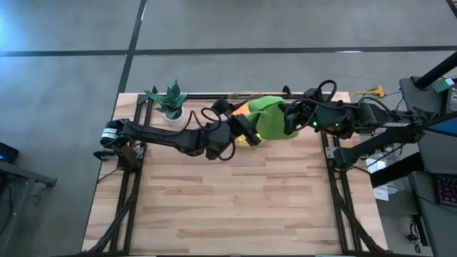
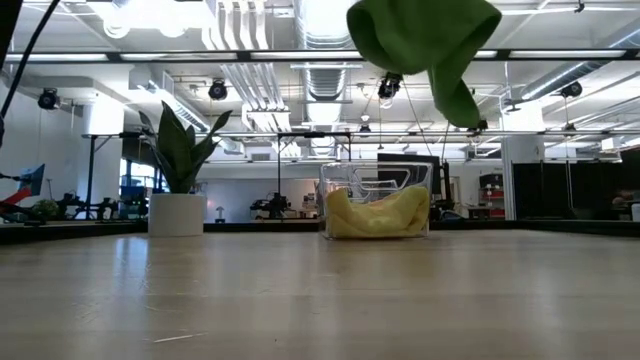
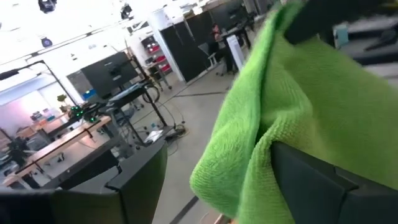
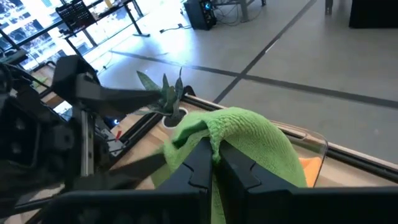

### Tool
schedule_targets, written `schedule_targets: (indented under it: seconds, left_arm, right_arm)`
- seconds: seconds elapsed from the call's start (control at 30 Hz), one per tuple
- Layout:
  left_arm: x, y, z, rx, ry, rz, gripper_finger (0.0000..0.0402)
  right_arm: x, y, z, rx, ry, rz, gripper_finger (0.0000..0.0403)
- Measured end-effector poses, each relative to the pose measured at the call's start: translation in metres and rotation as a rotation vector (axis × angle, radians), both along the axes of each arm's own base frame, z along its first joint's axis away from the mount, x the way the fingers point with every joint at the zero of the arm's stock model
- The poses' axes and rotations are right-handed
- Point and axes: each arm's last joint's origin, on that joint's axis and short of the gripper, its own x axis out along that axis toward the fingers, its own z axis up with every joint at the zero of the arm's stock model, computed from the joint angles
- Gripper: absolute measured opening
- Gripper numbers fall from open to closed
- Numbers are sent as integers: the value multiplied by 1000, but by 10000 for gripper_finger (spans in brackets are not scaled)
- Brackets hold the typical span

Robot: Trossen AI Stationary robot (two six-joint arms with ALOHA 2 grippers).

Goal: Fold microfiber towels
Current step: Fold the green towel

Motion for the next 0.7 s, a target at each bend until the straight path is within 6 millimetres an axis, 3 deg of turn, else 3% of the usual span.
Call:
schedule_targets:
  seconds: [0.4,0.7]
  left_arm:
    - [-9,-10,18,-3,-105,-104,270]
    - [3,2,-7,-12,-46,-69,270]
  right_arm:
    - [0,0,0,0,3,1,9]
    - [0,0,0,8,0,16,9]
